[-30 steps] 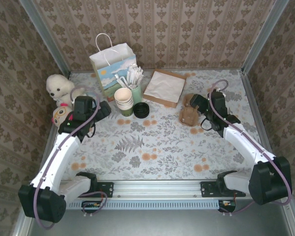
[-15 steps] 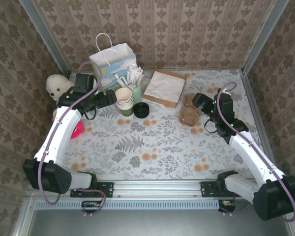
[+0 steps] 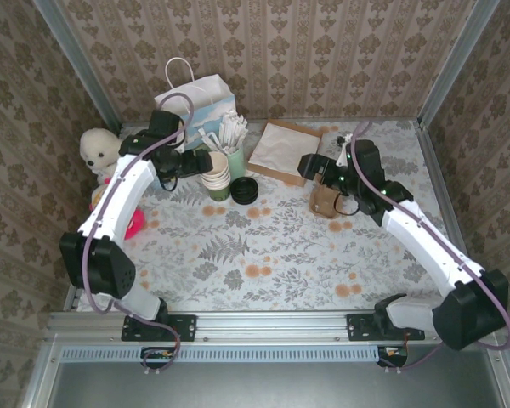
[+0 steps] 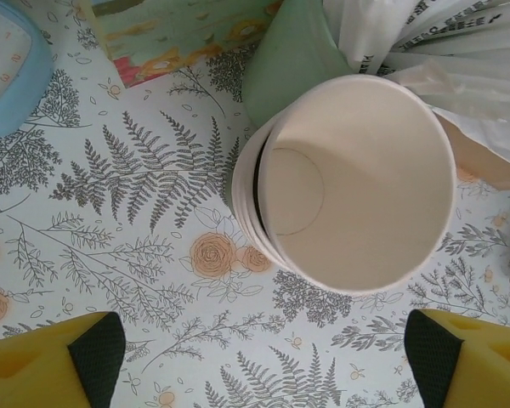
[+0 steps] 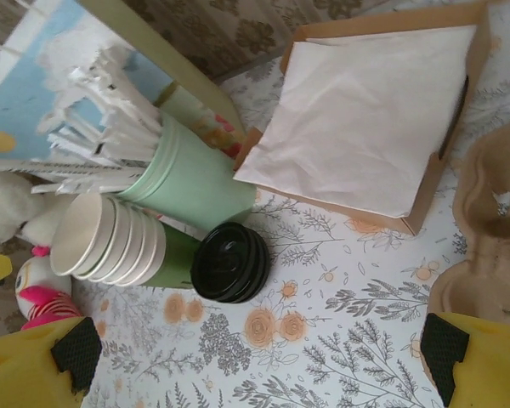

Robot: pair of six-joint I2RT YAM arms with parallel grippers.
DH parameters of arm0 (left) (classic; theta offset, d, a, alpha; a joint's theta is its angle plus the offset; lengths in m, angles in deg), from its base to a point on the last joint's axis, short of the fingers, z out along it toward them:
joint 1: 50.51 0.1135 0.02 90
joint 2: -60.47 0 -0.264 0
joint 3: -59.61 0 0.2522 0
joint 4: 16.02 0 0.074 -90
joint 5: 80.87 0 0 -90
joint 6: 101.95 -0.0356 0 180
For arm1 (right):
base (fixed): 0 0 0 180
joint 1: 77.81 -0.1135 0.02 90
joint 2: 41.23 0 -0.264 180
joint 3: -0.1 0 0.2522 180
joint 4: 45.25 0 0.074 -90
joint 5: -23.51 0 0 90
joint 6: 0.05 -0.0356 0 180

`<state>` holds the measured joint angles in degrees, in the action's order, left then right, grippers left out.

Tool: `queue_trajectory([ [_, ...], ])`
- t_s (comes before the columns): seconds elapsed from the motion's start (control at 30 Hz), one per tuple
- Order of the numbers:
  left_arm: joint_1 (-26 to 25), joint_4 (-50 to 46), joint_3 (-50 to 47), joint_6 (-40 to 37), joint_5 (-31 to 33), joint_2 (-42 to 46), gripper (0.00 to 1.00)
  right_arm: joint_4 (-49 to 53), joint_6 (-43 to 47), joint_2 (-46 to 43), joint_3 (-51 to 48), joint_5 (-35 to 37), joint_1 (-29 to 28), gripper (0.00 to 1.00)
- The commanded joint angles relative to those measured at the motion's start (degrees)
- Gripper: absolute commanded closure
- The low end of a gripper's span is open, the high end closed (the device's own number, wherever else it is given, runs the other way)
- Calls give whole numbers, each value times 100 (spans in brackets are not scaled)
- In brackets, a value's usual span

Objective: Pack the takeout coffee

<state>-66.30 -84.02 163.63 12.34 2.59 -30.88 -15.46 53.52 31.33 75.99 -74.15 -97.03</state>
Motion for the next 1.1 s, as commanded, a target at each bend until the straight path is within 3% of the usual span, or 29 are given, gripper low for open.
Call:
queue_trajectory([
  [0.0,-79,-394,460,-248,78,-273,12,530,-184,157,305,207,-17,0],
  [0.13,-93,-712,907,-486,181,-632,17,671,-113,253,339,302,-12,0],
  [0.33,-151,-1027,1427,-560,321,-1149,33,770,-48,354,372,506,-13,0],
  [0.57,-222,-1188,1850,-529,496,-1593,45,989,254,475,718,593,-16,0],
  [0.87,-275,-1369,1896,-653,672,-1728,63,1067,478,468,687,458,-13,0],
  [1.07,-287,-1324,1845,-713,733,-1736,65,1104,504,443,687,561,-14,0],
])
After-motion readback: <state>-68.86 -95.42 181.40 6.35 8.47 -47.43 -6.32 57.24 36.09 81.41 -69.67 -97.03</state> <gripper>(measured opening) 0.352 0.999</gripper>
